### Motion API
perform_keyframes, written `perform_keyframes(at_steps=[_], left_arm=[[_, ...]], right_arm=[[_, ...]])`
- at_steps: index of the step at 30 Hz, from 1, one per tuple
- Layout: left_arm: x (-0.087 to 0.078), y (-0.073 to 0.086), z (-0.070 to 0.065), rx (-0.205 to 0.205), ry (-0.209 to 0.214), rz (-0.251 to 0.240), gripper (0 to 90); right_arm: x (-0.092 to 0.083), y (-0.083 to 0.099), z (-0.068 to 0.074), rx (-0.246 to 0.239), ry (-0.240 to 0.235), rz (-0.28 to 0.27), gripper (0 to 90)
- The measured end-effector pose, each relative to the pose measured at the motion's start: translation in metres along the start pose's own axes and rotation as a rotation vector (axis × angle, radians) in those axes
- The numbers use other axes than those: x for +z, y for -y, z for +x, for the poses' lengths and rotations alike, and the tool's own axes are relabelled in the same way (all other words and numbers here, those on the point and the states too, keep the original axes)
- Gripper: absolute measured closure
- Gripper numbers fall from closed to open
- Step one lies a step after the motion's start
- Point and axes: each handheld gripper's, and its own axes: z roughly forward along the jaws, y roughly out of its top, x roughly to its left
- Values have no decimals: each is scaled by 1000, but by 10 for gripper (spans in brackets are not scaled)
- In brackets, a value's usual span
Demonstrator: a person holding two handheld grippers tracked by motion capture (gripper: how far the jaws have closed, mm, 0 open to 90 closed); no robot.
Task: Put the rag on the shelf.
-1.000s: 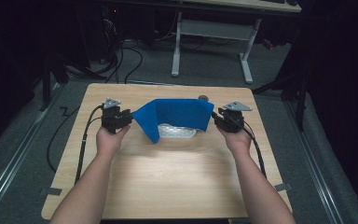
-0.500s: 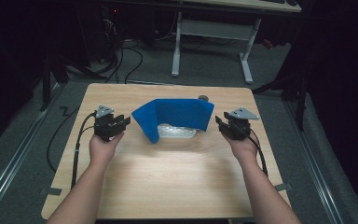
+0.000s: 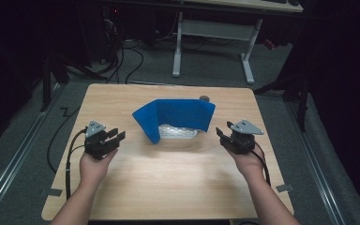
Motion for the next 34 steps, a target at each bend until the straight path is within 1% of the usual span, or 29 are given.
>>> perform_keyframes(at_steps=[1,3,4,6,7,8,9,11,13,14,16,17,18,20,21,22,23,24,25,26,28,29,31,34], left_arm=[[-3,3,-3,4,8,7,613],[-12,11,-12,21,15,11,602],[-13,13,-14,25,15,10,596],[-17,23,-20,16,35,20,588],[-18,29,-24,17,37,34,582],[-19,33,-27,10,40,37,580],[-20,38,-31,3,51,40,579],[-19,50,-43,28,61,71,571],[-19,59,-52,43,70,78,567],[-18,67,-58,58,79,89,565],[-15,78,-67,89,94,119,554],[-14,83,-71,98,113,142,552],[-12,86,-74,110,122,164,552],[-13,88,-76,131,112,166,552],[-14,88,-75,124,114,160,552],[-14,88,-74,111,122,154,551],[-14,88,-74,93,133,148,550],[-14,88,-74,90,138,146,547],[-13,88,-74,96,137,151,545],[-12,88,-75,101,135,154,544],[-11,88,-77,107,136,160,541],[-11,89,-78,109,134,159,539],[-11,89,-79,114,134,160,537],[-10,88,-78,107,132,159,524]], right_arm=[[-2,1,2,0,-6,7,482],[-9,6,7,-1,-15,-5,485],[-14,9,11,-13,-16,5,481],[-18,13,15,-24,-22,5,476],[-21,17,19,-20,-25,15,475],[-24,22,24,-18,-37,27,474],[-25,25,28,-22,-38,32,474],[-30,34,37,-26,-47,41,474],[-32,42,43,-15,-55,52,473],[-33,46,46,-24,-56,53,473],[-33,55,53,-11,-71,72,456],[-33,58,55,-11,-71,82,444],[-32,63,58,-11,-72,90,434],[-34,77,65,13,-68,81,420],[-37,88,69,26,-64,64,449],[-38,95,72,23,-88,83,458],[-38,95,74,5,-114,117,409],[-40,93,75,-32,-97,90,429],[-40,93,75,-41,-92,78,424],[-38,93,74,-39,-92,86,421],[-32,94,74,-22,-115,111,422],[-32,94,74,-23,-117,112,421],[-32,93,74,-34,-114,97,422],[-33,95,71,-20,-119,98,419]])
